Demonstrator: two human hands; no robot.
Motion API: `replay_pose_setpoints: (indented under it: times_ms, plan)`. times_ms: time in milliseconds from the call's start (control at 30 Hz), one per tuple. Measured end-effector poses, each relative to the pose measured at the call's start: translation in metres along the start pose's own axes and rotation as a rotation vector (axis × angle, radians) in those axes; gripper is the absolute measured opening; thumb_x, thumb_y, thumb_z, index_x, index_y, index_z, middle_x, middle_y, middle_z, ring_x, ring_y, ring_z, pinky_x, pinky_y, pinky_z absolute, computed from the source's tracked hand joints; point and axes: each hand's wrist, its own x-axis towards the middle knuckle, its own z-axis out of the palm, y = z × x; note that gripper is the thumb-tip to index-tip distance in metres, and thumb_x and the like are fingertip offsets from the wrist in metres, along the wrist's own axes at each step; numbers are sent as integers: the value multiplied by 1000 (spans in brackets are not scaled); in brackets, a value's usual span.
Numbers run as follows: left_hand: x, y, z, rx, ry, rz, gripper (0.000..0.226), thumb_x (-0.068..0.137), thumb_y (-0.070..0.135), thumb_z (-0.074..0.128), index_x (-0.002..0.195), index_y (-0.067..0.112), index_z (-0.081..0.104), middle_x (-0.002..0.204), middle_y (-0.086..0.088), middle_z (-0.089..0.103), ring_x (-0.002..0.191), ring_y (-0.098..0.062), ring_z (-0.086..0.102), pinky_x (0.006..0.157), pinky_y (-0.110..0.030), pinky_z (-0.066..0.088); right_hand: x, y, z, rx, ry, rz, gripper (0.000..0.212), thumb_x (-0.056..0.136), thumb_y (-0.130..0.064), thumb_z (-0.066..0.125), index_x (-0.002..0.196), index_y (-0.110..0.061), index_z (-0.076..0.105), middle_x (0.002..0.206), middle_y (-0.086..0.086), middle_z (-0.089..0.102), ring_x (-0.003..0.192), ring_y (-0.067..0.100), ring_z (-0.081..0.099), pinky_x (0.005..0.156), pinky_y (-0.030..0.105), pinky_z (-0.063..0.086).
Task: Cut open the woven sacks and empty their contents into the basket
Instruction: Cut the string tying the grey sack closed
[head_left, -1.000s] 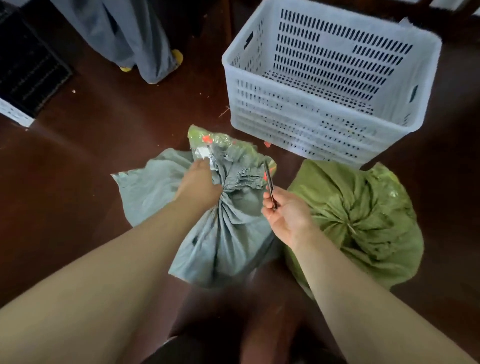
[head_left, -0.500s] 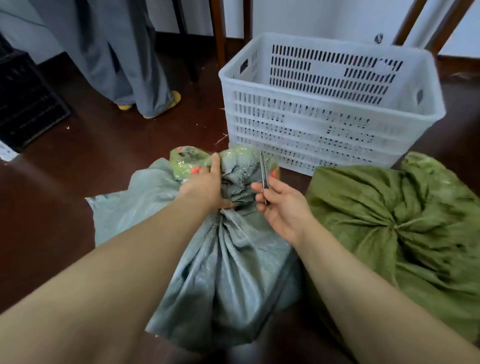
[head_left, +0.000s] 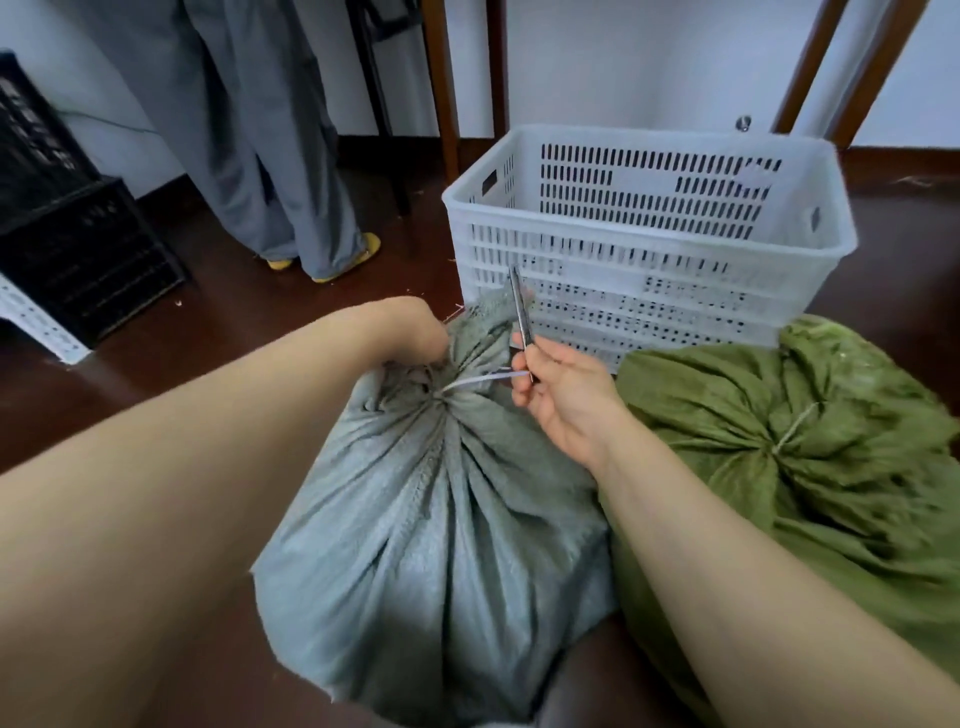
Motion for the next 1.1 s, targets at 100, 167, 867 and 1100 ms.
replay_pose_setpoints:
  times_ms: [100,167,867,1100]
  plan:
    - [-3,4,19,69,-125,46,40,102,13,29,136,4,49,138,-13,52,122,-31,51,96,-30,37,2,5,-2,-203,-15,114,17,92,3,42,90,-10,53,61,3,38,49,13,33,45,25,33]
    - [-5,-5,41,-87,-109,-58,37,100,15,38,132,2,52,136,-15,53,122,-32,52,95,-31,41,5,12,-5,-332,-23,194,4,89,-14,54,87,-12,52,61,1,35,49,12,30,48,26,31]
    - [34,-46,73,-368,759,292,41,78,27,75,116,15,66,124,-11,47,115,-18,47,88,-20,33,55,40,-4,-195,144,180,22,88,-4,62,70,-12,51,31,-5,35,24,6,21,30,13,13]
    - [26,-43,80,-145,674,234,42,80,31,60,121,24,65,122,-6,56,119,-32,44,98,-29,26,50,43,-7,-377,150,196,16,82,-4,70,92,-3,57,31,-7,40,24,4,25,29,14,16]
